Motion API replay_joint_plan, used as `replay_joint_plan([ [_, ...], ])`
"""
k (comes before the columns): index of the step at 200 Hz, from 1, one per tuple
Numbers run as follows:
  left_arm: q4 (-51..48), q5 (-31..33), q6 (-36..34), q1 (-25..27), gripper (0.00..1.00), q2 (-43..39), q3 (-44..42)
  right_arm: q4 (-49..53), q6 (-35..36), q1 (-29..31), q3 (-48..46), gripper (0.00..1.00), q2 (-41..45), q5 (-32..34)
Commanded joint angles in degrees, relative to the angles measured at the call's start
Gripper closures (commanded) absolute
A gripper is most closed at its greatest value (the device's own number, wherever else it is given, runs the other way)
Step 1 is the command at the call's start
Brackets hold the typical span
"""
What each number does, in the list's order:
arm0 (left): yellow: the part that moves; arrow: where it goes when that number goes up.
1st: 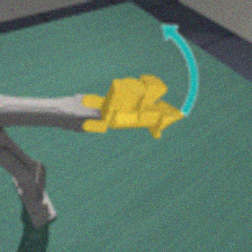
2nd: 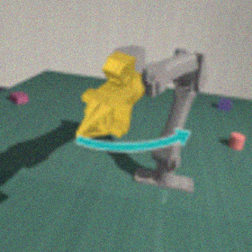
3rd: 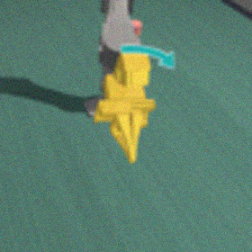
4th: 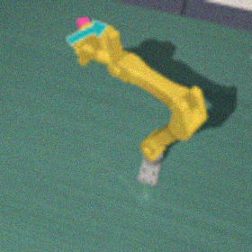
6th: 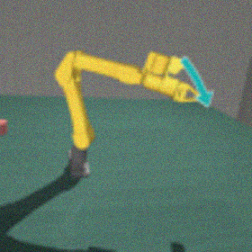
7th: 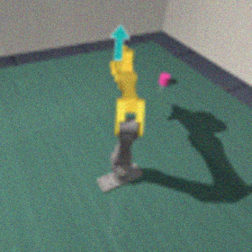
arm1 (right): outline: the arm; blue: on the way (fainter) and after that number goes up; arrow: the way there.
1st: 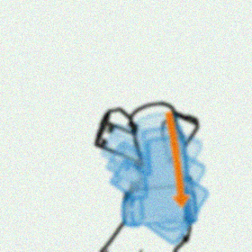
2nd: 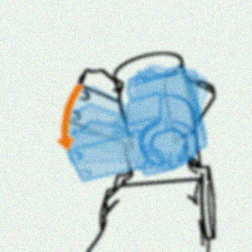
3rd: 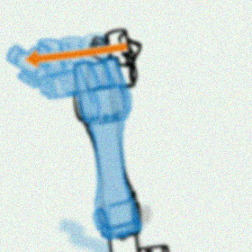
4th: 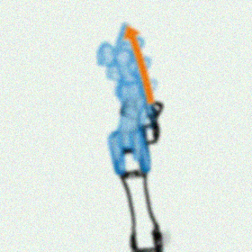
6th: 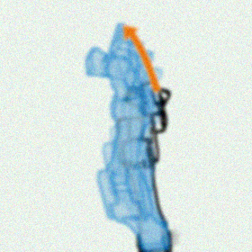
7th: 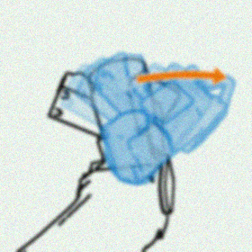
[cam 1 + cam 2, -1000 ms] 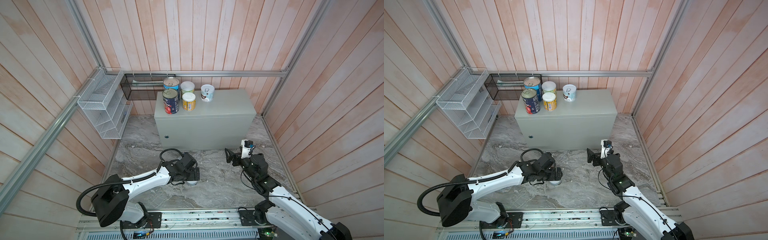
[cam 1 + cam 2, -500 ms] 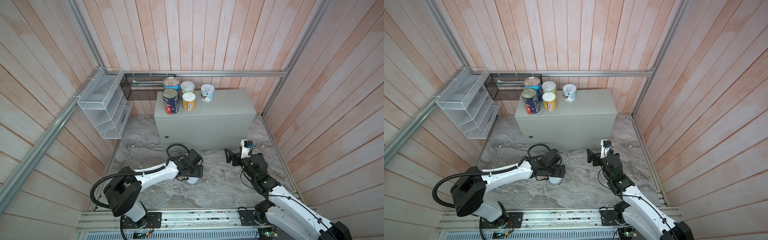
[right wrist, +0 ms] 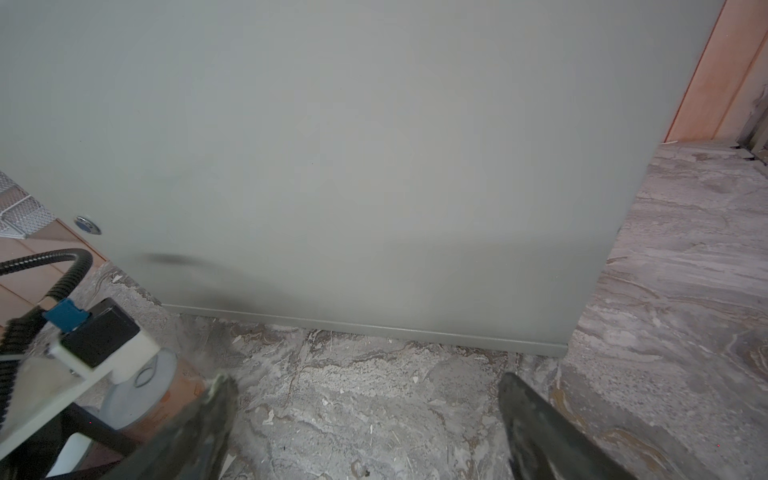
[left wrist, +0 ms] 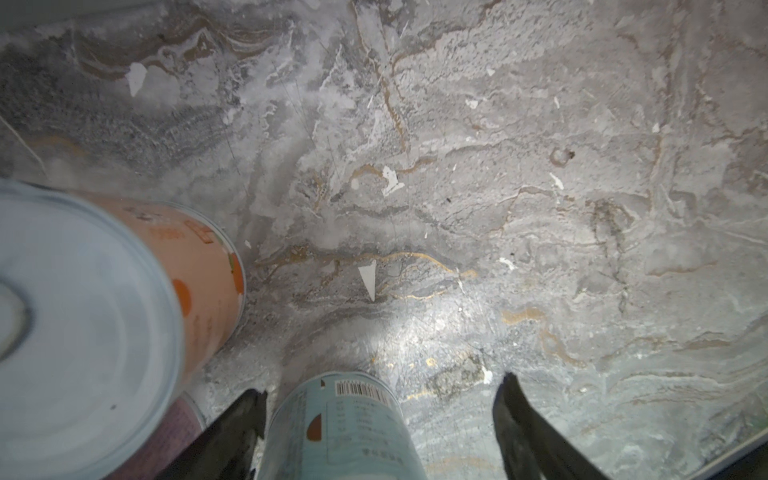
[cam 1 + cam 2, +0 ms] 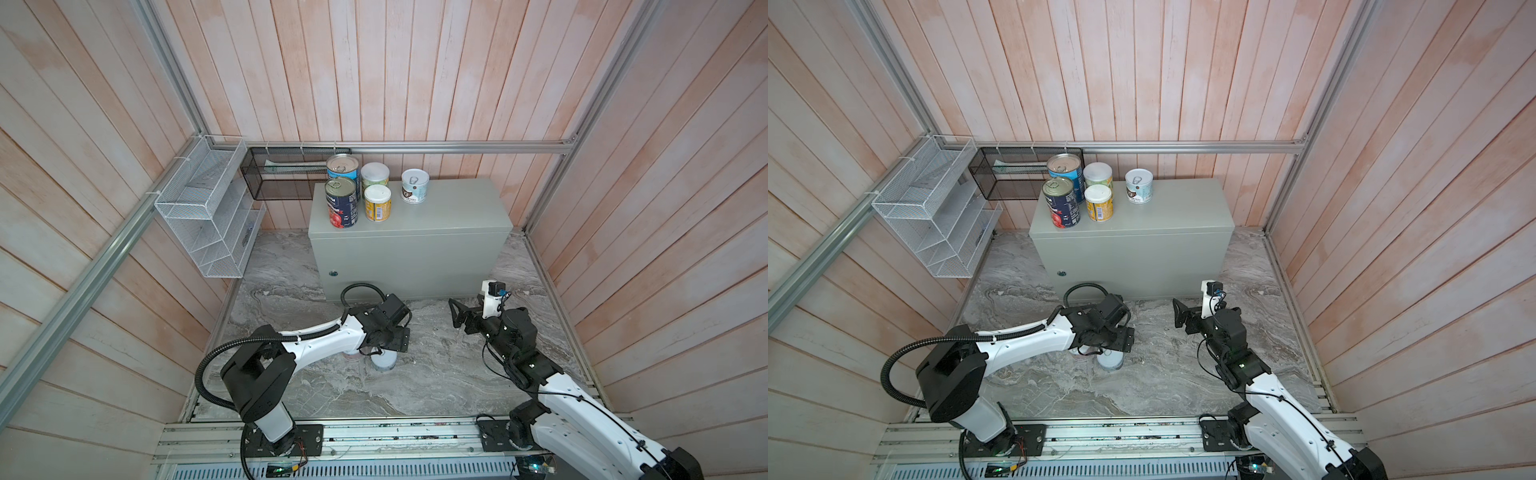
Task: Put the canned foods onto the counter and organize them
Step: 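Lower the open left gripper around a white-lidded floor can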
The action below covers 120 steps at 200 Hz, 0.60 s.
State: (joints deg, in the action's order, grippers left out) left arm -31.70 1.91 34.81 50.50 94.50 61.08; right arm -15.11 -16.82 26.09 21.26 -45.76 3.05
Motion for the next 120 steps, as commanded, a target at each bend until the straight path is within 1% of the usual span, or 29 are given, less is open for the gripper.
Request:
replay_joint_plan([
  [1, -1.5, 0.2, -1.3, -0.2, 0.12, 0.0, 0.7, 0.8, -1.1, -0.2, -0.3, 0.03, 0.2, -0.6],
  [32, -3.8, 1.6, -1.7, -0.1, 0.12, -0.8, 0.4, 0.3, -1.4, -0.3, -0.5, 0.02, -0.3, -0.8],
  [92, -5.9, 2.1, -1.8, 1.2, 0.12, -1.8, -1.7, -0.6, -1.6, -0.4, -0.4, 0.03, -1.6, -0.8],
  [120, -6.2, 3.1, -2.0, 2.0, 0.14, -1.5, -1.8, -0.7, -1.7, -0.5, -0.2, 0.02, -2.3, -0.5],
])
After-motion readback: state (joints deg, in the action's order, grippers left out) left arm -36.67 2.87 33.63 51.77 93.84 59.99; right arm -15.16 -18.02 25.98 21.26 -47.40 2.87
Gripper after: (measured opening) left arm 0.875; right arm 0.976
